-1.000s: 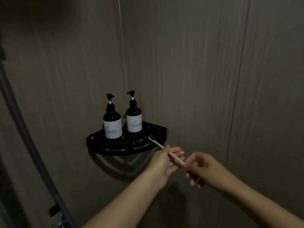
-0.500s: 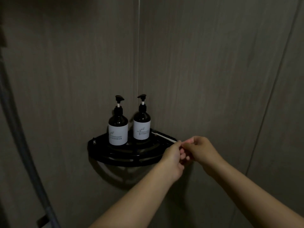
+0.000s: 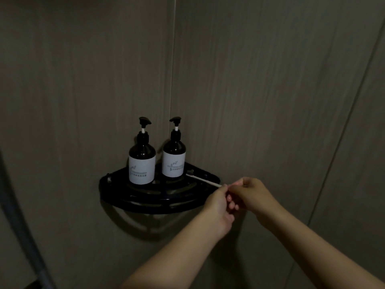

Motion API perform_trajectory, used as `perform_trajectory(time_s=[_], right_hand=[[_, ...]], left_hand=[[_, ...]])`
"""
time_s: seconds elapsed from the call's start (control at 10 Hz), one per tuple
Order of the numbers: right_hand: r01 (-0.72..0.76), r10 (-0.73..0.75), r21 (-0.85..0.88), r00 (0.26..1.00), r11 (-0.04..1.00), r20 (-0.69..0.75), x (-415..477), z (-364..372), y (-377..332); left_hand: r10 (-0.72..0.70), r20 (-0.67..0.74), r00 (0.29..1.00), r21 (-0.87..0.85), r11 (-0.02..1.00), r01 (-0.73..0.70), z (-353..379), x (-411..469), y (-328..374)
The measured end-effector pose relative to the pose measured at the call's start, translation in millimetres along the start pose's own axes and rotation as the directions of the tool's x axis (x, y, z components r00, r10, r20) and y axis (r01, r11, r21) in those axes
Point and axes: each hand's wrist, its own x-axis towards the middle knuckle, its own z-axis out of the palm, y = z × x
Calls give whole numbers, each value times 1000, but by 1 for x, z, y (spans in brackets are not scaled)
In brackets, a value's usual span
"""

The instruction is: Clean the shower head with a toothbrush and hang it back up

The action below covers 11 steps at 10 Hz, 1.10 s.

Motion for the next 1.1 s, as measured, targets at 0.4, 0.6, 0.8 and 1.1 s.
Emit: perform_trajectory(time_s=[0.4, 0.6, 0.8, 1.1], right_hand=[[22, -22, 52, 1000, 998, 3, -6, 4, -8], [38, -39, 88, 999, 995, 6, -12, 1, -9], [15, -14, 118, 1000, 993, -11, -16, -4, -6], [-47, 73, 232, 992, 971, -103, -38, -22, 8]], left_hand=[[21, 37, 999, 4, 1000, -21, -3, 0, 4], [26, 49, 998, -3, 1000, -26, 1, 0, 0], [7, 83, 997, 34, 999, -10, 4, -12, -3], [-44, 207, 977, 161, 987, 10, 12, -39, -21]])
